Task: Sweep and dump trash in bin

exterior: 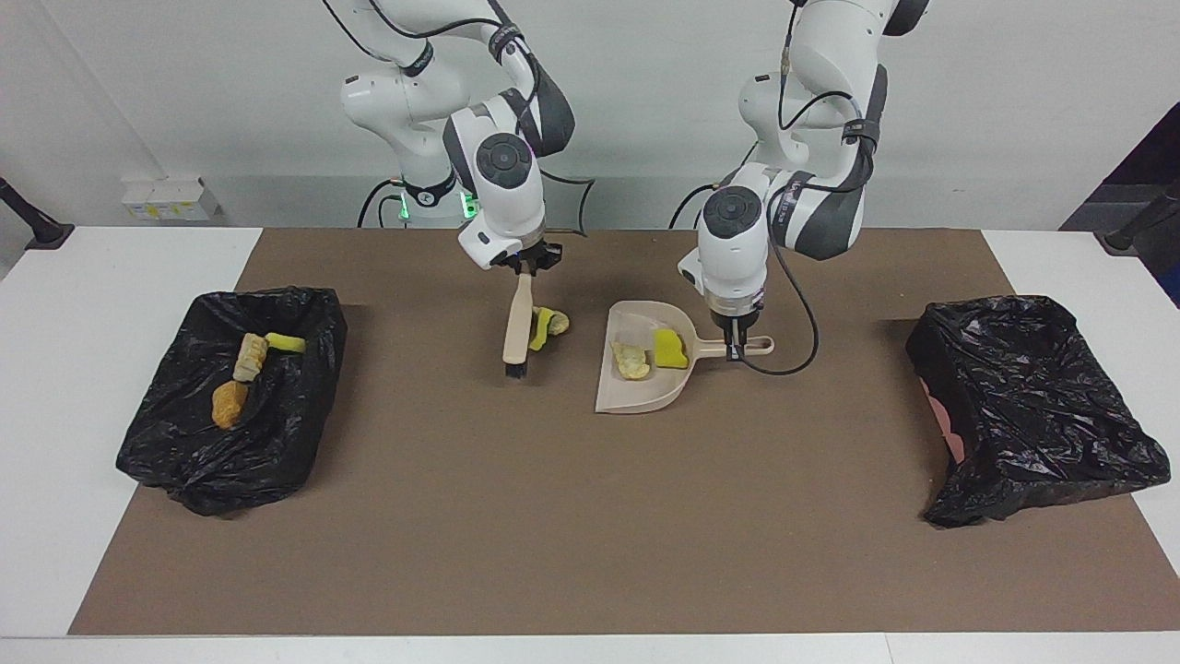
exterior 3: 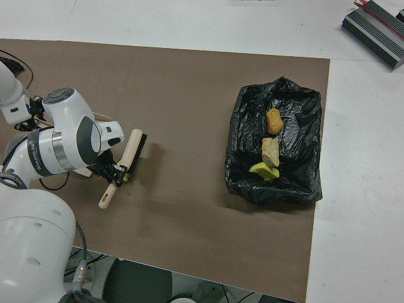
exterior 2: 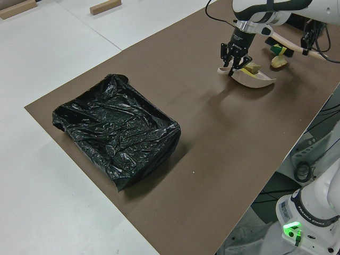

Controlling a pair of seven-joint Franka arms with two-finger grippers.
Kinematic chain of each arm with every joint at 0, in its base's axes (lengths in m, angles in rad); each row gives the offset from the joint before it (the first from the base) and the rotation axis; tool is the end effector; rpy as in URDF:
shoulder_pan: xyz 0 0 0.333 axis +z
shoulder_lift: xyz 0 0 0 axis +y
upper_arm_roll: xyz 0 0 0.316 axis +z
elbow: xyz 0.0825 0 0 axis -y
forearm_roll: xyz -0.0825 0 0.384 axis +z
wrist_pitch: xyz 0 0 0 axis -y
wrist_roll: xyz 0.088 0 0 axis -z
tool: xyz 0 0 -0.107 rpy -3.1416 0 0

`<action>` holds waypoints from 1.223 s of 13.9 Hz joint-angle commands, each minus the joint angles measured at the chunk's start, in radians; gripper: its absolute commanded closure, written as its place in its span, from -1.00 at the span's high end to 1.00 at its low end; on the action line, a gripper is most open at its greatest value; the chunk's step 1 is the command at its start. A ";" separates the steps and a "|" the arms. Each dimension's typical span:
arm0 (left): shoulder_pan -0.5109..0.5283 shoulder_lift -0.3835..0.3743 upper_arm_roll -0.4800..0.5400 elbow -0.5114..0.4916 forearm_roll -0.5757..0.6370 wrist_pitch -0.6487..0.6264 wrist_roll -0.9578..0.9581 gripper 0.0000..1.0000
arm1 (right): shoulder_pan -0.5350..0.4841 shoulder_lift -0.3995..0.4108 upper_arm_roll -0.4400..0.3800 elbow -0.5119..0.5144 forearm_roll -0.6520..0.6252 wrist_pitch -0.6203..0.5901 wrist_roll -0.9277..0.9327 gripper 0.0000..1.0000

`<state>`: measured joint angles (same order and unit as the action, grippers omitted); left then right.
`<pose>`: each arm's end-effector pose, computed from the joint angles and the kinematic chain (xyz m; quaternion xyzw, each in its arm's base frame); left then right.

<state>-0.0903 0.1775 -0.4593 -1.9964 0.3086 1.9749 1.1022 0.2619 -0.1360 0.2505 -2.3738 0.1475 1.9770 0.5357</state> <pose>0.4962 -0.2738 0.3684 -0.6165 0.7767 0.1096 0.0691 0.3874 0.2284 0.3568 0.9889 -0.0526 -0.1369 0.0251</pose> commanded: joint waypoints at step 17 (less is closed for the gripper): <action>-0.009 -0.038 0.013 -0.048 0.011 0.005 0.010 -1.00 | 0.227 0.363 0.010 0.382 0.146 0.198 0.178 -1.00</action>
<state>-0.0904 0.1721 -0.4579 -2.0087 0.3086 1.9756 1.1022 0.4706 0.1933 0.2584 -2.0614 0.2665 2.2067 0.7014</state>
